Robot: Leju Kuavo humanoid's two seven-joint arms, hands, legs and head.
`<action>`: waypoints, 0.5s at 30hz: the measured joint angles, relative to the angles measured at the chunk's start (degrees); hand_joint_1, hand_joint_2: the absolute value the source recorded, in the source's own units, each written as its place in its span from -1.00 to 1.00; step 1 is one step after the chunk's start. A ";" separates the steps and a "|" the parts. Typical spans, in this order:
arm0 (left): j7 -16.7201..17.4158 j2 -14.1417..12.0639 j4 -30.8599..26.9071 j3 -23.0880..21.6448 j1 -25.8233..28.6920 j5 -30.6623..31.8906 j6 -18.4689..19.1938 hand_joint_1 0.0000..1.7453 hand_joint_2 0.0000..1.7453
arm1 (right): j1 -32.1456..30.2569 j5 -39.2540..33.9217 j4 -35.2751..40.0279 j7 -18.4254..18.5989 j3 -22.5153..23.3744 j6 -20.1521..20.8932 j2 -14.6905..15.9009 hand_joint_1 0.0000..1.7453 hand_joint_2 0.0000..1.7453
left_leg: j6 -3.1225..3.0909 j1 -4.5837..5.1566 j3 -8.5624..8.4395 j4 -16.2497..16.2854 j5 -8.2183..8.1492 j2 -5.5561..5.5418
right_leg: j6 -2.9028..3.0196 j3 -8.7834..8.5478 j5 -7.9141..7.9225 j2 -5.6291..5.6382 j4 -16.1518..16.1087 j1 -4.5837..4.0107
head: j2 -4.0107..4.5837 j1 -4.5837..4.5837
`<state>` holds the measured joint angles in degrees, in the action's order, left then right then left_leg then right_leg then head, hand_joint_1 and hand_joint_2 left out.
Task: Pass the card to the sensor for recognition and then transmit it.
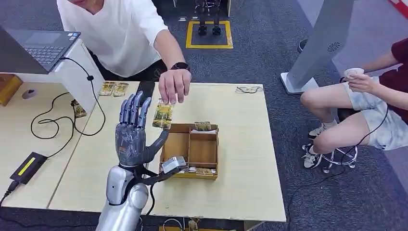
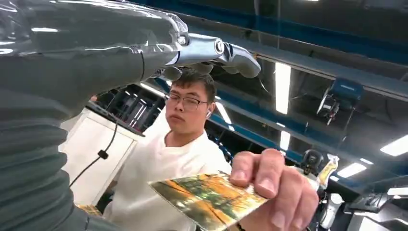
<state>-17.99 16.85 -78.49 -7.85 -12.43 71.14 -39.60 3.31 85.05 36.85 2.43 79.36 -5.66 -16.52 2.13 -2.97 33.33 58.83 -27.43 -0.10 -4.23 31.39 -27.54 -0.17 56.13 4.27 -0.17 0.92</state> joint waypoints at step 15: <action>-0.02 0.15 -0.09 0.68 -0.11 -4.11 -0.02 1.00 1.00 | -0.40 0.98 -0.83 -1.44 -0.48 0.04 0.55 -1.00 1.00 | 0.00 0.00 -0.01 0.00 0.00 0.01 | 0.01 0.03 0.01 0.01 0.00 0.00 | 0.00 0.00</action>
<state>-18.01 17.00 -78.58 -7.17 -12.54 67.03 -39.63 2.91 86.03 36.02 0.98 78.88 -5.62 -15.98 2.13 -2.97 33.32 58.84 -27.43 -0.10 -4.22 31.42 -27.53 -0.16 56.13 4.27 -0.18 0.92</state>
